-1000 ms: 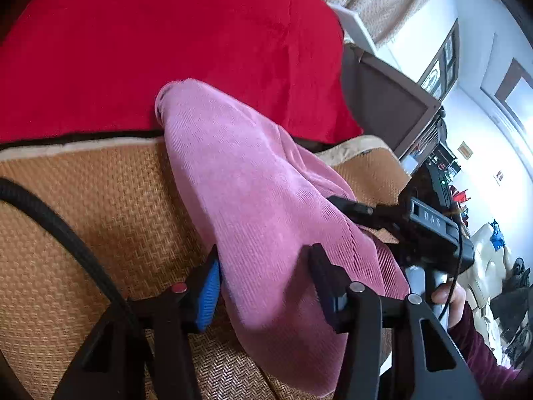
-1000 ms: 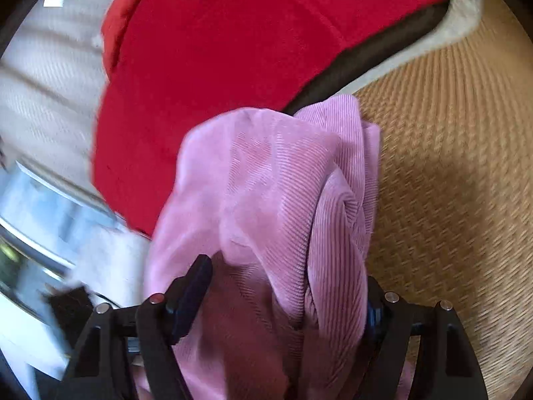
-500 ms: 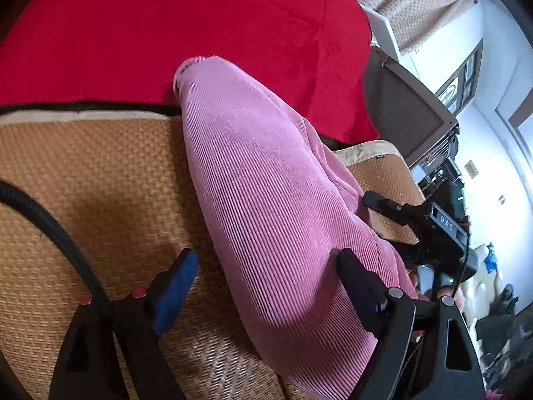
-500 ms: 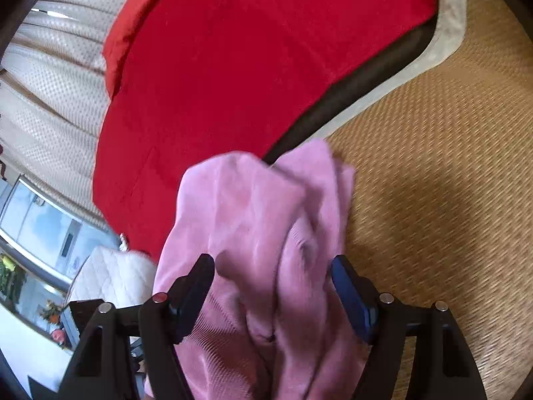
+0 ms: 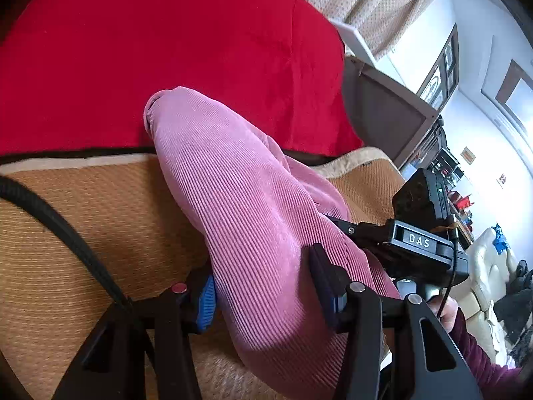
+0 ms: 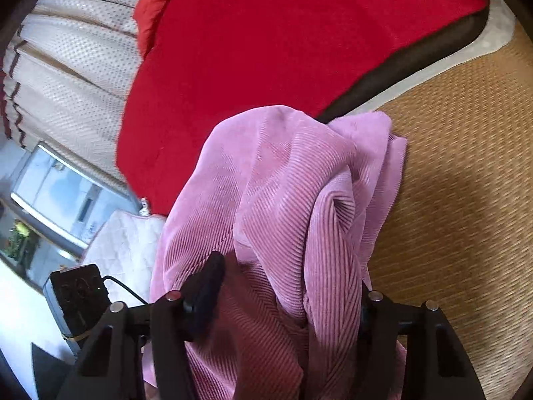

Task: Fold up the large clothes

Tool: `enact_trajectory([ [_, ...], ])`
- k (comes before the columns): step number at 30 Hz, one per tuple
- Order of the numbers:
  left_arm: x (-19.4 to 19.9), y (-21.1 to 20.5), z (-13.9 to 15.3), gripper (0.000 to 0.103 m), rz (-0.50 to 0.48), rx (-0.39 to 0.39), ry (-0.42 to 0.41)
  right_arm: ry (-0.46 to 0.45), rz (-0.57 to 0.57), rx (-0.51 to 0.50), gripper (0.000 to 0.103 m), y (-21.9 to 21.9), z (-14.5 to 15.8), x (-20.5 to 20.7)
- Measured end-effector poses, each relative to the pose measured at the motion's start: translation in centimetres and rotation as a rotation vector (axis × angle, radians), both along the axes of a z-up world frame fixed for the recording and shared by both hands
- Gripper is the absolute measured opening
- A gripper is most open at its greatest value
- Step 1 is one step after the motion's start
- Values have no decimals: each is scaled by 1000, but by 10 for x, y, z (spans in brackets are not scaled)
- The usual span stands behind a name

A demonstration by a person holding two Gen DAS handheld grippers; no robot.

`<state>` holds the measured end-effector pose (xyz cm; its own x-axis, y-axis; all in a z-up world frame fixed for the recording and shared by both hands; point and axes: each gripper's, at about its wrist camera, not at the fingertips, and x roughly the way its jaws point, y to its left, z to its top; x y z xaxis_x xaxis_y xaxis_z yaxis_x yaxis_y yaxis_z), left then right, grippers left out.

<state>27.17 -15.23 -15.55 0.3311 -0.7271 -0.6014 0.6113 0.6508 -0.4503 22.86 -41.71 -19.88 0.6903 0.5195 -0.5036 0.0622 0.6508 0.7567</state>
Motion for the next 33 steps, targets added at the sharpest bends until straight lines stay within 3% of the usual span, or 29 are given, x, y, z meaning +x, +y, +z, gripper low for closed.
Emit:
enact_trajectory([
  [3, 3, 17, -10, 63, 38, 52, 68, -22, 28, -15, 66, 15, 2, 8],
  [6, 12, 22, -36, 86, 91, 183, 109, 107, -3, -46, 65, 14, -22, 23],
  [7, 14, 27, -38, 92, 113, 172, 119, 118, -15, -24, 65, 10, -26, 25],
  [9, 17, 32, -33, 92, 121, 157, 141, 99, -34, -55, 65, 7, -15, 23],
  [13, 8, 37, -9, 92, 184, 178, -15, -24, -113, -142, 65, -5, 17, 6],
  [16, 2, 38, 2, 92, 189, 152, -90, -156, -135, -203, 65, -1, 45, -4],
  [17, 1, 35, 1, 92, 191, 164, -108, -198, -121, -204, 63, 2, 50, -8],
  [19, 0, 23, -7, 92, 181, 217, -110, -235, -71, -199, 49, 12, 57, -5],
  [20, 0, 16, -15, 92, 168, 250, -93, -224, -38, -196, 39, 15, 55, 0],
  [21, 1, 11, -24, 92, 161, 270, -76, -192, -11, -189, 39, 19, 47, 10],
  [23, 8, 6, -34, 93, 159, 233, -18, -74, 16, -187, 38, 22, 20, 29],
  [25, 17, 10, -39, 95, 156, 196, 57, 71, 14, -167, 31, 19, -12, 51],
  [26, 21, 13, -40, 95, 157, 176, 82, 85, -9, -113, 25, 11, -19, 53],
  [28, 23, 19, -38, 95, 161, 163, 107, 84, -10, -67, 25, 3, -15, 50],
  [33, 0, 43, -4, 95, 181, 148, -1, 8, 6, -148, 29, 12, 9, 24],
])
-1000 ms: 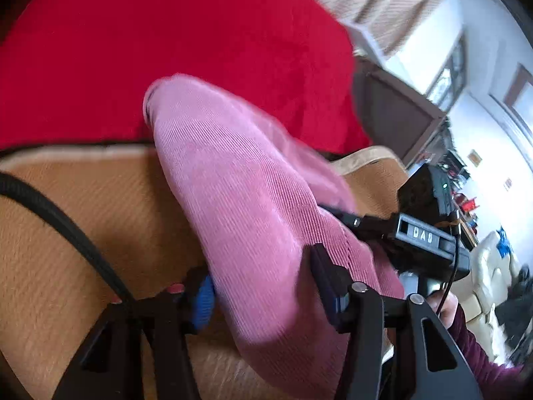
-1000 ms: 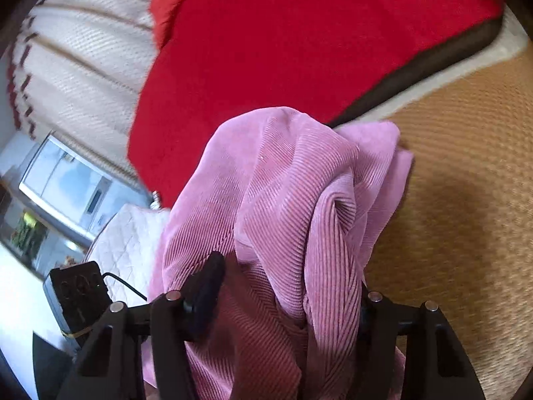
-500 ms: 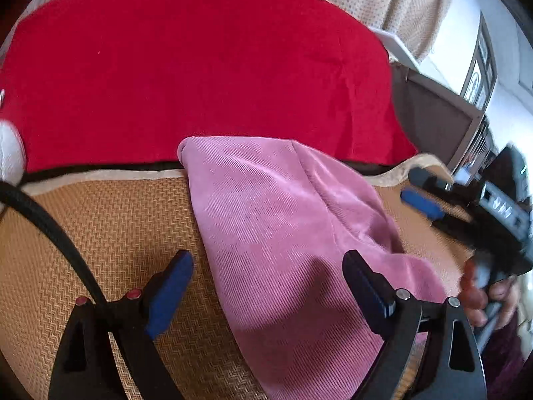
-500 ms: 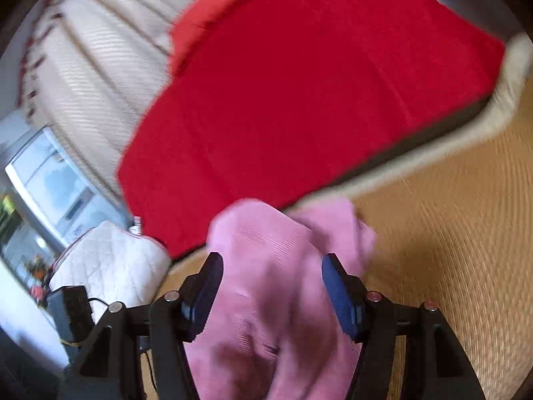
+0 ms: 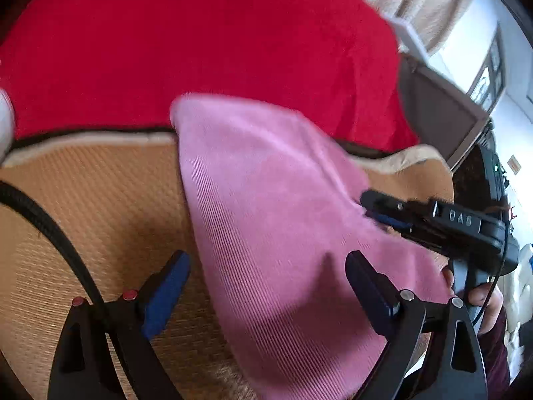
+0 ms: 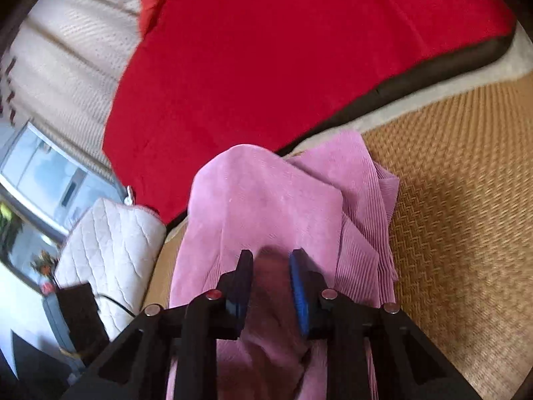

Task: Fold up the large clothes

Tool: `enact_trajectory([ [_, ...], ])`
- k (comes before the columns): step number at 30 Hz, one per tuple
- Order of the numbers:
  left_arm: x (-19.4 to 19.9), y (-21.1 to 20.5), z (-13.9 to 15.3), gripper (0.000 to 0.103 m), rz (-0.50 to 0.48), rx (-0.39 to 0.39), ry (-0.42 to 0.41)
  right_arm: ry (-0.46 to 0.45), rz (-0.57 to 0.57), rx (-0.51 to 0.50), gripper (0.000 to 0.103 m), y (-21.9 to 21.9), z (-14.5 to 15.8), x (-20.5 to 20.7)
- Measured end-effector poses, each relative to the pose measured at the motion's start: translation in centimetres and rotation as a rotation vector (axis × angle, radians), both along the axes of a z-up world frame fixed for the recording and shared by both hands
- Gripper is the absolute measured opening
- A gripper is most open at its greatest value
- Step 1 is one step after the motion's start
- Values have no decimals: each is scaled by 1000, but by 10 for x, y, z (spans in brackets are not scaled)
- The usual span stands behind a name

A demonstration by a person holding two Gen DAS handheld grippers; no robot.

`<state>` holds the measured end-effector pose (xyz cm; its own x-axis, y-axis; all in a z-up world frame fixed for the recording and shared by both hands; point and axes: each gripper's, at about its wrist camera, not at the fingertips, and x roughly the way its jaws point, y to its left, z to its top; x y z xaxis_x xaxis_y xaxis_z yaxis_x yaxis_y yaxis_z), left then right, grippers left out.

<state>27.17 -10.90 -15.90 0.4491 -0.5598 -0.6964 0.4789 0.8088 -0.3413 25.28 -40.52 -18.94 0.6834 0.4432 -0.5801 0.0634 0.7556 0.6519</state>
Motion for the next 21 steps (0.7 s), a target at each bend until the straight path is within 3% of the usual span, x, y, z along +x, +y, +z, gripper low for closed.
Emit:
enact_trajectory([
  [4, -20, 23, 20, 95, 53, 11, -89, -103, 34, -33, 29, 9, 29, -38],
  [8, -35, 31, 16, 95, 85, 126, -106, -158, 77, -82, 29, 39, 51, -52],
  [10, -41, 26, 6, 95, 80, 190, -92, -139, 106, -111, 29, 49, 49, -59],
  [13, -44, 5, -25, 95, 35, 311, -57, -10, 116, -188, 29, 58, 27, -48],
  [15, -45, 2, -28, 95, 47, 313, -78, 55, 133, -175, 29, 58, 6, -39],
  [21, -42, 2, -25, 95, 61, 300, -86, -8, 99, -192, 28, 58, 21, -48],
])
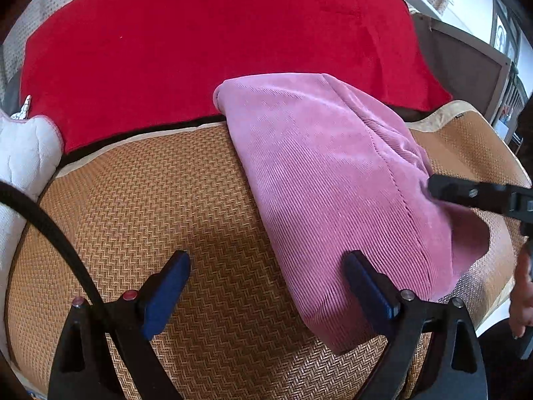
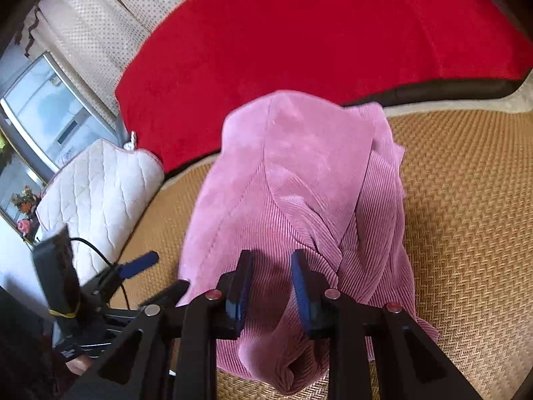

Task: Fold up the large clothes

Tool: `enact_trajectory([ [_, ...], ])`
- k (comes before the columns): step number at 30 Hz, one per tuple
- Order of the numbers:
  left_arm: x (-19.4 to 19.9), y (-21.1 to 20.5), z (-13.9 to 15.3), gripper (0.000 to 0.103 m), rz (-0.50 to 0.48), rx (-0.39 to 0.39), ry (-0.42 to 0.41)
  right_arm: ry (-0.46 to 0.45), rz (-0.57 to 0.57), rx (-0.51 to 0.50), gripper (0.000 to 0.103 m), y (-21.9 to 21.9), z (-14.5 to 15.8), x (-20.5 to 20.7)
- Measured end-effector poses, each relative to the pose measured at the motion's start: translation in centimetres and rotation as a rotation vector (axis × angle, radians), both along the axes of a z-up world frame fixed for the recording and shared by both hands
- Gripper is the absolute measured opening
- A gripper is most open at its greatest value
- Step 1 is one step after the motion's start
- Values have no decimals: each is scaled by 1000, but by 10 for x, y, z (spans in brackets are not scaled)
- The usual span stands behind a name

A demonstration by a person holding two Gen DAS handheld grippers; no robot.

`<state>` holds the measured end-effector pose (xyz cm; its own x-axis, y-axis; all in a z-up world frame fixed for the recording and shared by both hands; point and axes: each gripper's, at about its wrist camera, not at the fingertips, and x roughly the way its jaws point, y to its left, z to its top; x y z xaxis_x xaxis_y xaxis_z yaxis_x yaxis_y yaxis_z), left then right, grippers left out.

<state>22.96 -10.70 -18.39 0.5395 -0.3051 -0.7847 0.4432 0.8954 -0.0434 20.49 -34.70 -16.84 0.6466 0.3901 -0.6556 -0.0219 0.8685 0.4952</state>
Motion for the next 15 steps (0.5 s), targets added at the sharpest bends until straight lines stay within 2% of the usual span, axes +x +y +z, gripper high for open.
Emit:
enact_trajectory([
  [5, -3, -6, 3, 95, -10, 39, -36, -87, 1, -43, 28, 9, 21, -17],
  [9, -5, -8, 4, 95, -18, 29, -37, 32, 9, -138, 29, 16, -11, -1],
  [12, -7, -8, 5, 95, -21, 45, -52, -6, 21, -212, 29, 24, -10, -4],
  [15, -6, -6, 6, 95, -17, 36, -46, -7, 18, -190, 29, 20, -12, -5],
])
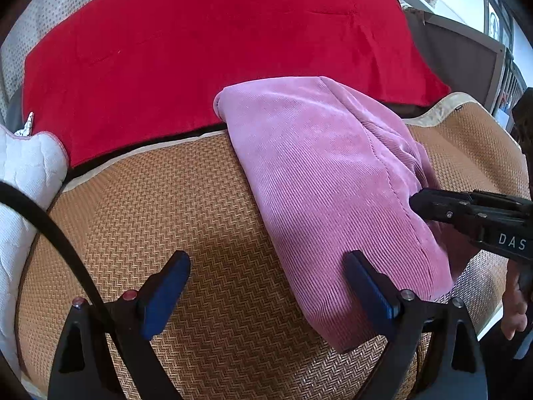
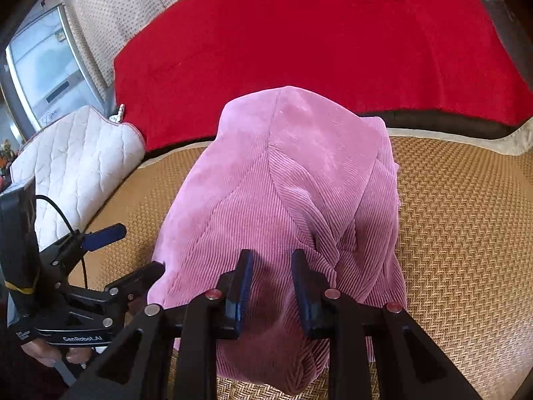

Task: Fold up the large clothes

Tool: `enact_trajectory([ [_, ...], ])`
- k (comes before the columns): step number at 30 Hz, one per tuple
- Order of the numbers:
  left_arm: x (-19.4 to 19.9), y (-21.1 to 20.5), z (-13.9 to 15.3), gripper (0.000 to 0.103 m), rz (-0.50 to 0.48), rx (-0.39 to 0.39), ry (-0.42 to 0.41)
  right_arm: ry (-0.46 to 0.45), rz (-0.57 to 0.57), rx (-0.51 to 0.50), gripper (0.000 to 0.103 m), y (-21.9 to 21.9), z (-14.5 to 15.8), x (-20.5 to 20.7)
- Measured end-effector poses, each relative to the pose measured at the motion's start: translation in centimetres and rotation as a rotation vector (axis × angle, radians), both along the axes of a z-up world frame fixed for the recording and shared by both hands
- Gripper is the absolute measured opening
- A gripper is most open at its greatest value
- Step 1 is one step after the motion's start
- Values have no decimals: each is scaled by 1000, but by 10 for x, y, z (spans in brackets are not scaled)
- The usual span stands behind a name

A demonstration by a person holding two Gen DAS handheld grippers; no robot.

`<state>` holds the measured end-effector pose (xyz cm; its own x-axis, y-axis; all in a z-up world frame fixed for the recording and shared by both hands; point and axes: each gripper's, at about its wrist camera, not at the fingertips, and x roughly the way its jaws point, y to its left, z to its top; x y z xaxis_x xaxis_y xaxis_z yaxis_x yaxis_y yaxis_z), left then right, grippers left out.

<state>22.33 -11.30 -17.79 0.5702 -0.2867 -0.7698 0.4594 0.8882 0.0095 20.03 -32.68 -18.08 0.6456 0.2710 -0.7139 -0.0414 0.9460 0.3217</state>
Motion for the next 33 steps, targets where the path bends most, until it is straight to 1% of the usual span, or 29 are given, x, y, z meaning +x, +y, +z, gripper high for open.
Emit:
enact_trajectory([
  [5, 5, 0, -2, 95, 2, 2, -2, 9, 1, 51, 29, -8, -1, 0],
  [8, 4, 0, -1, 95, 5, 14, -9, 6, 2, 77, 29, -16, 5, -1],
  [11, 5, -2, 1, 95, 6, 35, -19, -51, -5, 125, 29, -24, 18, -10],
  [13, 5, -3, 7, 95, 2, 39, -32, -109, -8, 151, 29, -28, 28, -15],
  [15, 2, -1, 21, 95, -3, 5, -77, -139, -24, 162, 29, -32, 32, -17],
  [16, 2, 2, 28, 95, 1, -19, -99, -129, -26, 164, 29, -32, 29, -15],
  [17, 2, 4, 31, 95, 6, -35, -108, -96, -26, 163, 29, -32, 23, -11],
  [18, 5, 6, 32, 95, 14, -49, -108, -43, -29, 155, 29, -31, 14, -3],
  [19, 9, 5, 30, 95, 20, -49, -96, 1, -32, 146, 29, -29, 5, 2],
  [20, 16, 3, 22, 95, 28, -37, -66, 23, -35, 147, 29, -28, -1, 7],
  [23, 32, -11, -2, 95, 15, 6, 27, 9, -36, 162, 29, -31, 4, 8],
  [25, 33, -15, 2, 95, 19, 3, 13, -4, -51, 162, 29, -34, 8, 9],
  [27, 32, -17, 13, 95, -5, -23, -33, -23, -59, 146, 29, -37, 18, 14],
  [29, 34, -15, 17, 95, 0, -37, -59, -57, -72, 123, 29, -40, 31, 23],
  [31, 37, -15, 16, 95, 0, -69, -54, -68, -94, 127, 29, -45, 38, 38],
  [32, 40, -17, 13, 95, -7, -77, -38, -65, -97, 139, 36, -46, 37, 44],
  [33, 43, -20, 8, 95, -13, -77, -22, -44, -102, 150, 66, -48, 32, 55],
])
